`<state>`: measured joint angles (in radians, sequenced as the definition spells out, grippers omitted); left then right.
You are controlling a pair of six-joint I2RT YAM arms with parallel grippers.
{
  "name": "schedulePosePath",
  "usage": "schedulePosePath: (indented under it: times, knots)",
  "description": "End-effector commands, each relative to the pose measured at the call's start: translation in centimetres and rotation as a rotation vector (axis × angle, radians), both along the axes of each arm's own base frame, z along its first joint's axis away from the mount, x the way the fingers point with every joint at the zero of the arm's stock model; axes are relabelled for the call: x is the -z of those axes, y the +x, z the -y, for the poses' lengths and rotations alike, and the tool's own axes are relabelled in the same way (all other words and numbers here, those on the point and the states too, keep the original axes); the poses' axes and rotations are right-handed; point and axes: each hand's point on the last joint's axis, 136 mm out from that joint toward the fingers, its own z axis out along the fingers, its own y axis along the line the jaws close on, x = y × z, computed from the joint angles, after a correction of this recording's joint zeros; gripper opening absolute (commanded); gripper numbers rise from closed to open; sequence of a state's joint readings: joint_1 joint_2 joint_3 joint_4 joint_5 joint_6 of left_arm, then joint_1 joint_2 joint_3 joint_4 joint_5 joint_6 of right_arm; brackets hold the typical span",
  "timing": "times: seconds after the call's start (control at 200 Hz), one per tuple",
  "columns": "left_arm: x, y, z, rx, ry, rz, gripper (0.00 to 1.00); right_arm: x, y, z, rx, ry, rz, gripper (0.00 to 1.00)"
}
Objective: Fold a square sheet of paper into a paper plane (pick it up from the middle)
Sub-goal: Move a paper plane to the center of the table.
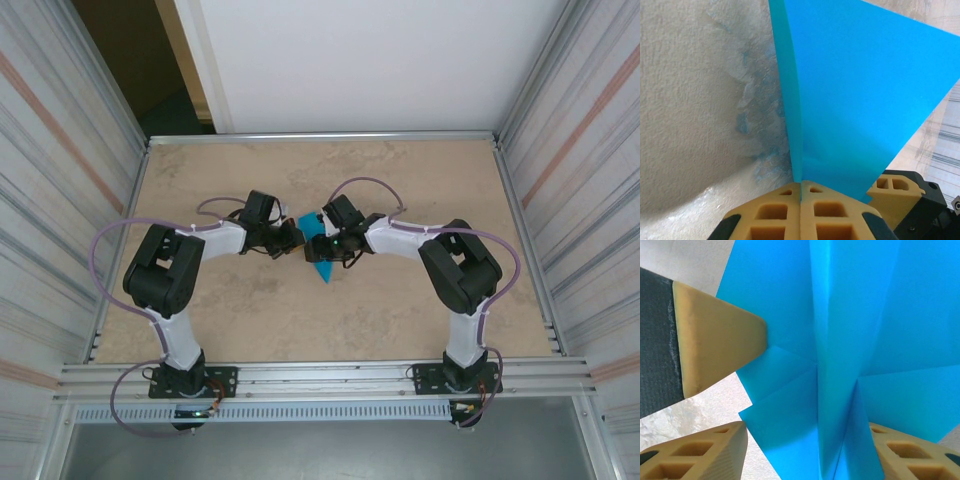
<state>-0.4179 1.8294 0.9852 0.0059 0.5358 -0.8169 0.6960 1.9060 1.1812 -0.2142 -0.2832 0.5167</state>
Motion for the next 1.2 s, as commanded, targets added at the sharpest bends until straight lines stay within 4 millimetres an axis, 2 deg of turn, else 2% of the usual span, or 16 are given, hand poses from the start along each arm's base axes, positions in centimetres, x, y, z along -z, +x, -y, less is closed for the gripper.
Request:
schedulePosePath:
  times: [0.0, 0.421, 0.551, 0.732, 0.817, 0.982, 1.198]
  knots:
    - [0.4, 0.1, 0.1, 0.005, -0.016, -0.009, 0.04, 0.1, 0.0, -0.2, -0.026, -0.027, 0.016, 0.59]
    - [0.5, 0.1, 0.1, 0.007, -0.016, -0.014, 0.03, 0.1, 0.1, -0.1, -0.031, -0.045, 0.024, 0.59]
    - [0.4, 0.1, 0.1, 0.007, -0.015, -0.012, 0.04, 0.2, 0.4, 0.4, -0.003, -0.068, 0.034, 0.5]
    - [0.5, 0.0, 0.0, 0.006, -0.012, -0.017, 0.03, 0.3, 1.6, 2.4, 0.092, -0.169, 0.061, 0.37]
    - [0.5, 0.0, 0.1, 0.009, -0.013, -0.015, 0.03, 0.3, 1.5, 2.1, 0.085, -0.158, 0.05, 0.33]
    - [0.3, 0.1, 0.1, 0.005, -0.015, -0.014, 0.04, 0.8, 1.0, 1.4, 0.069, -0.16, 0.025, 0.31]
    - [0.2, 0.1, 0.1, 0.006, -0.015, -0.012, 0.06, 1.2, 1.0, 1.5, 0.083, -0.176, 0.018, 0.27]
